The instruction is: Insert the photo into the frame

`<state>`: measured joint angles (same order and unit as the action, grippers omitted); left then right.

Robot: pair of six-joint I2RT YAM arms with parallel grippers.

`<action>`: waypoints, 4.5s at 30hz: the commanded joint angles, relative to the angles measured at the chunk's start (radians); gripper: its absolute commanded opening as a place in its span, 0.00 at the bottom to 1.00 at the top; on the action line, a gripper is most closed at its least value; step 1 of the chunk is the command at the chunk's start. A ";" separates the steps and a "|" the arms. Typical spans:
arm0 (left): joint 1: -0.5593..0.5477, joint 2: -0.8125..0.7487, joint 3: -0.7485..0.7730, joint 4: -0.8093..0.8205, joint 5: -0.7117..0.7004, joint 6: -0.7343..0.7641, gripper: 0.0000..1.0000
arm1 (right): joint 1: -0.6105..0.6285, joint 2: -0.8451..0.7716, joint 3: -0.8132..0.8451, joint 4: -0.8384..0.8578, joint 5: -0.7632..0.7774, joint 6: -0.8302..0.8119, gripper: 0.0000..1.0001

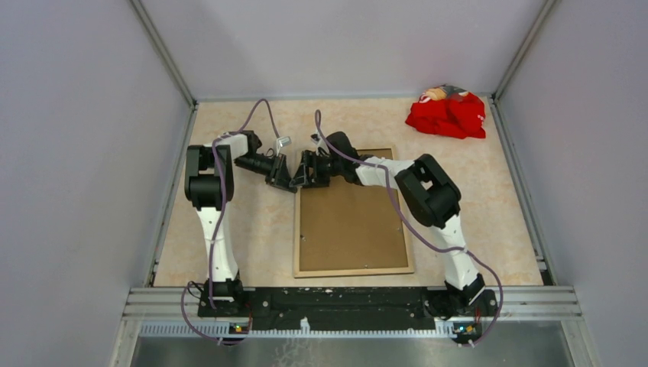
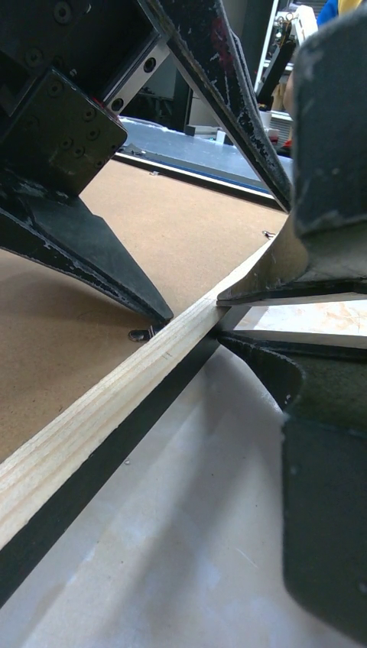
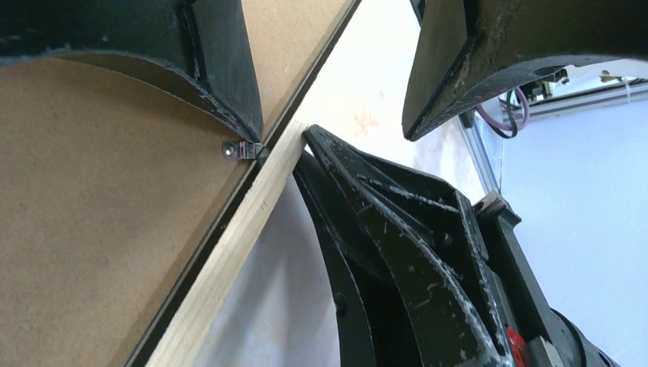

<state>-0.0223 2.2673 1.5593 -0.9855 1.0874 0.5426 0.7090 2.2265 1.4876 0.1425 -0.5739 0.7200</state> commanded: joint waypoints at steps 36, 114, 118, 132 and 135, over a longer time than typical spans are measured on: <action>-0.076 -0.296 -0.326 0.095 -0.351 0.185 0.32 | -0.514 -0.633 -0.577 -0.176 0.483 -0.109 0.84; 0.101 -0.133 -0.095 -0.215 -0.088 0.343 0.31 | -0.468 -1.161 -0.741 -0.545 0.644 -0.028 0.69; 0.094 -0.091 -0.016 -0.171 -0.052 0.269 0.35 | -0.334 -1.014 -0.631 -0.413 0.616 -0.034 0.64; 0.056 -0.016 -0.042 -0.091 -0.049 0.220 0.32 | -0.061 -0.142 0.207 -0.378 0.502 -0.158 0.35; 0.056 -0.015 -0.060 -0.088 -0.049 0.229 0.32 | -0.044 -0.039 0.311 -0.405 0.493 -0.156 0.27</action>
<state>0.0422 2.2498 1.5333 -1.1011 1.0359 0.7387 0.6361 2.0983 1.6535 -0.2321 -0.0566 0.5922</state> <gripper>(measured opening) 0.322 0.314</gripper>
